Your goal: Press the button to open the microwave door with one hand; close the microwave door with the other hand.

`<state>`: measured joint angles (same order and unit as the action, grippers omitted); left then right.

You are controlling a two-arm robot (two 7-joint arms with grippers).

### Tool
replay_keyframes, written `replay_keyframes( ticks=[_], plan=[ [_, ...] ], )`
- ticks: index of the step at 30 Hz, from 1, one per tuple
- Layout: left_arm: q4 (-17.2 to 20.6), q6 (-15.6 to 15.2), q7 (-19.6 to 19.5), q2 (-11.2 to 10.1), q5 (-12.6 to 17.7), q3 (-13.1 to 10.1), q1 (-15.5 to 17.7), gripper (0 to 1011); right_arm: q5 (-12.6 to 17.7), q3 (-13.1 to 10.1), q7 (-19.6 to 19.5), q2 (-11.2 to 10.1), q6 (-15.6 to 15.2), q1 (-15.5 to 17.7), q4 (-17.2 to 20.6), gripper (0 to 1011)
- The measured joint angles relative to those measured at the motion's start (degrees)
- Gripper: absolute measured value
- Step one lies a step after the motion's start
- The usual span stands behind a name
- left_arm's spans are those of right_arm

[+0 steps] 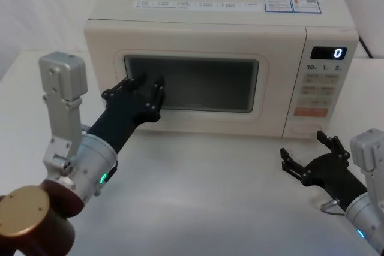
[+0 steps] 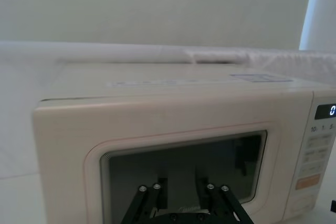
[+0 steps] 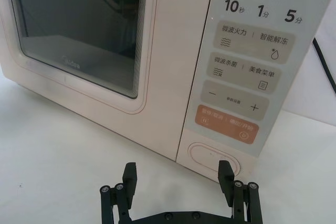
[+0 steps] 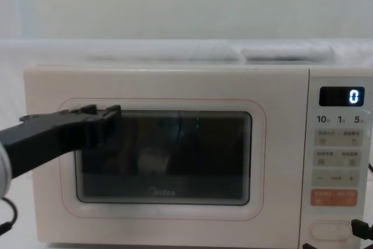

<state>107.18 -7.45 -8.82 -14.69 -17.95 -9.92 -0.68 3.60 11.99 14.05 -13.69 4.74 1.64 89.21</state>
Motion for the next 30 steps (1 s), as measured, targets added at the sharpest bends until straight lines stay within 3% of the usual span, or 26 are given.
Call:
replay_keyframes(
  ticks=[3, 4, 7, 20, 30],
  plan=[
    [0.3, 1.1, 0.2, -0.1, 0.5, 0.6, -1.5, 366, 0.0, 0.0, 0.0, 0.0, 0.0, 0.0, 0.0, 1002],
    [0.3, 1.3, 0.2, -0.1, 0.7, 0.7, -1.8, 466, 0.0, 0.0, 0.0, 0.0, 0.0, 0.0, 0.0, 1002],
    [0.4, 2.2, 0.4, -0.2, 1.2, 1.3, -3.0, 571, 0.0, 0.0, 0.0, 0.0, 0.0, 0.0, 0.0, 1002],
    [-0.7, 4.7, 1.4, 0.6, 2.6, 4.3, -8.3, 959, 0.0, 0.0, 0.0, 0.0, 0.0, 0.0, 0.0, 1002],
    [-2.1, 5.3, 1.6, 1.5, 4.2, 5.6, -10.4, 1001, 0.0, 0.0, 0.0, 0.0, 0.0, 0.0, 0.0, 1002]
  ],
)
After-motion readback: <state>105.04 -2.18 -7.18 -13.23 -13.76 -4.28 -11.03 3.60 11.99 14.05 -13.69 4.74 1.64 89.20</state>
